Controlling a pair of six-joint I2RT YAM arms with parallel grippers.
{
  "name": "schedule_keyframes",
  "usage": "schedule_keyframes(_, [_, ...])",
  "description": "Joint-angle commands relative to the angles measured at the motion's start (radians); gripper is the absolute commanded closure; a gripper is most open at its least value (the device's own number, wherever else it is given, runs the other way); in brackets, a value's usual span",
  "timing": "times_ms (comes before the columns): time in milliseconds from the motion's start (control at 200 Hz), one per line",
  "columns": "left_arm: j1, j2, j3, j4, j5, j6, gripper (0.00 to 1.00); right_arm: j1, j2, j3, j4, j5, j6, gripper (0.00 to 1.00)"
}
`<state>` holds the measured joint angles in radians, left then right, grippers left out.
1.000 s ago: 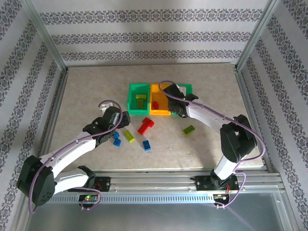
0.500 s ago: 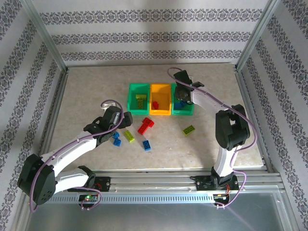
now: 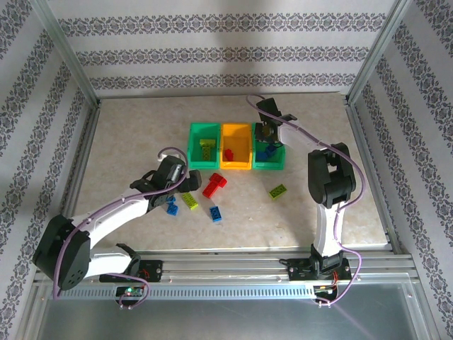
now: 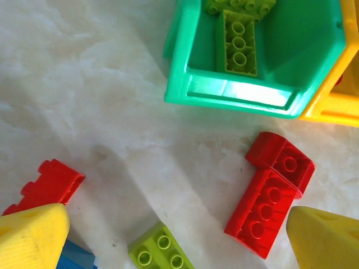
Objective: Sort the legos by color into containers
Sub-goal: Place the lego in the container, then pick up the lego from the center of the table.
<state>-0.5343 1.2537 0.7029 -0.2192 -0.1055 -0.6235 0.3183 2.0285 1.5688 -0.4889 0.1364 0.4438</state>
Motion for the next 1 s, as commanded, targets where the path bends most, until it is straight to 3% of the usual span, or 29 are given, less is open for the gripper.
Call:
schedule_keyframes(0, [0.015, 0.021, 0.042, 0.029, 0.063, 0.052, 0.00, -0.008, 0.000, 0.028, -0.007, -0.020, -0.015, 0.65])
schedule_keyframes(355, [0.010, 0.093, 0.058, 0.033, 0.211, 0.152, 0.00, -0.008, -0.058, 0.005, -0.003, -0.026, -0.024, 0.49])
schedule_keyframes(550, [-0.005, 0.120, 0.076, 0.021, 0.241, 0.207, 0.00, -0.007, -0.115, -0.027, -0.007, -0.024, -0.022, 0.45])
schedule_keyframes(725, [-0.041, 0.168, 0.124, -0.058, 0.198, 0.272, 0.07, 0.002, -0.232, -0.128, 0.021, -0.006, -0.009, 0.25])
schedule_keyframes(800, [-0.064, 0.192, 0.152, -0.097, 0.178, 0.307, 0.10, 0.009, -0.293, -0.191, 0.047, 0.012, 0.003, 0.03])
schedule_keyframes(994, [-0.128, 0.275, 0.229, -0.174, 0.134, 0.370, 0.16, 0.030, -0.427, -0.327, 0.079, 0.072, 0.055, 0.02])
